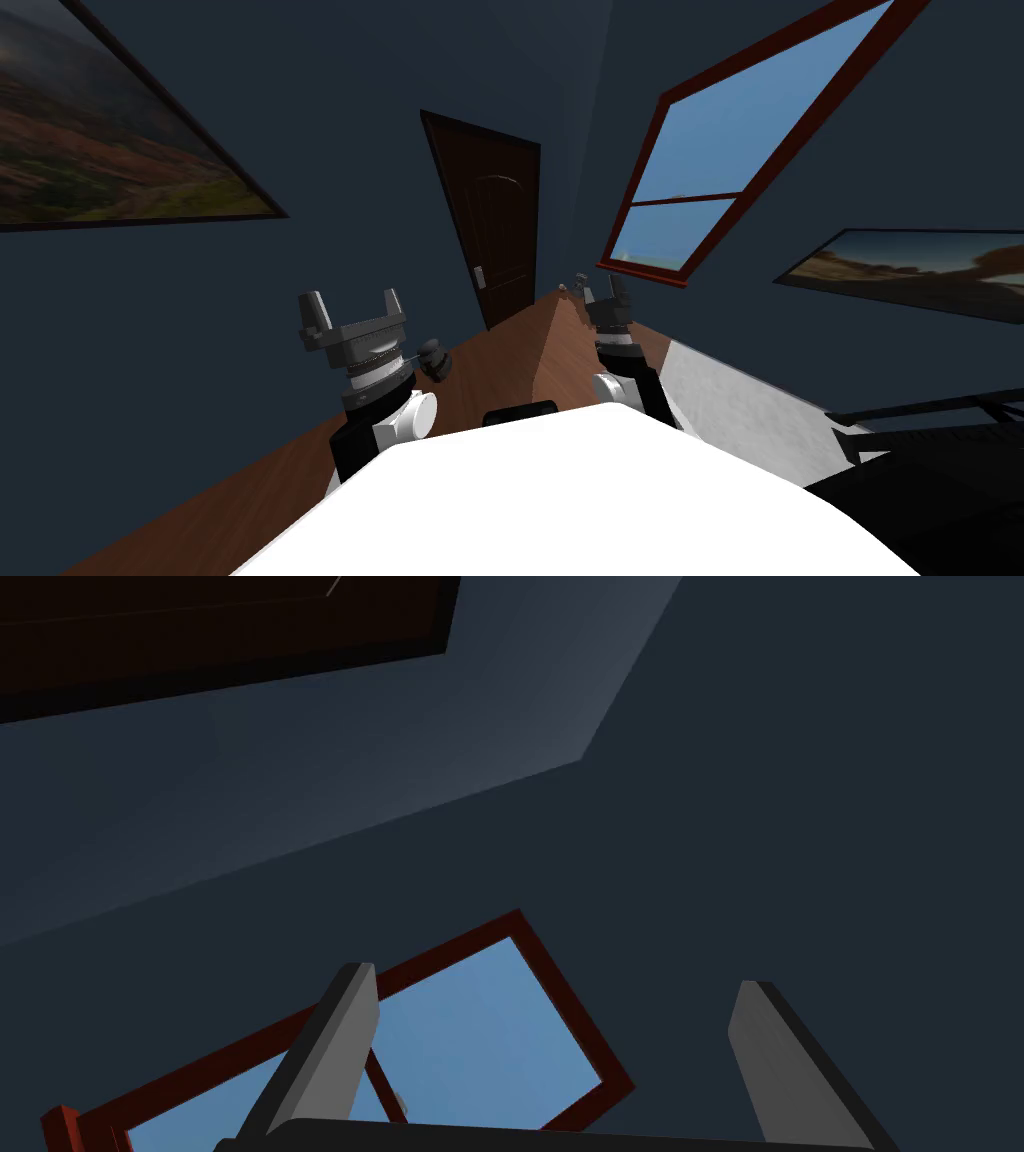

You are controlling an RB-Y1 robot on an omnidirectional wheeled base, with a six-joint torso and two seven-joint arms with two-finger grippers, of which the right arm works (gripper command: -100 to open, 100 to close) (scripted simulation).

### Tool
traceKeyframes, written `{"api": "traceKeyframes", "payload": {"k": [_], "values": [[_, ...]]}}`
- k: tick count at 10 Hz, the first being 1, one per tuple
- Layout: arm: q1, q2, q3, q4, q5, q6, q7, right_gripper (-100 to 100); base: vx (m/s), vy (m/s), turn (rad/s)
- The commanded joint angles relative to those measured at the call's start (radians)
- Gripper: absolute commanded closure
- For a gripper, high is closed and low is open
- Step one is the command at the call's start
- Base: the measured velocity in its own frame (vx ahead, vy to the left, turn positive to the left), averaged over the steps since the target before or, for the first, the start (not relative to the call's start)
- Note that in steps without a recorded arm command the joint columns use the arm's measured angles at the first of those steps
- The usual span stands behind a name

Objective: Pull the door open

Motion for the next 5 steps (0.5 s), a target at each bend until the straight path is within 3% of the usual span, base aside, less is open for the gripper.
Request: {"api": "traceKeyframes", "payload": {"k": [1, 5], "values": [[-0.014, -0.007, 0.0, 0.028, 0.034, 0.001, 0.024, -100, 0.104, 0.033, 0.036], [-0.045, -0.019, -0.001, 0.088, 0.108, 0.002, 0.075, -100, 0.175, 0.052, 0.034]]}}
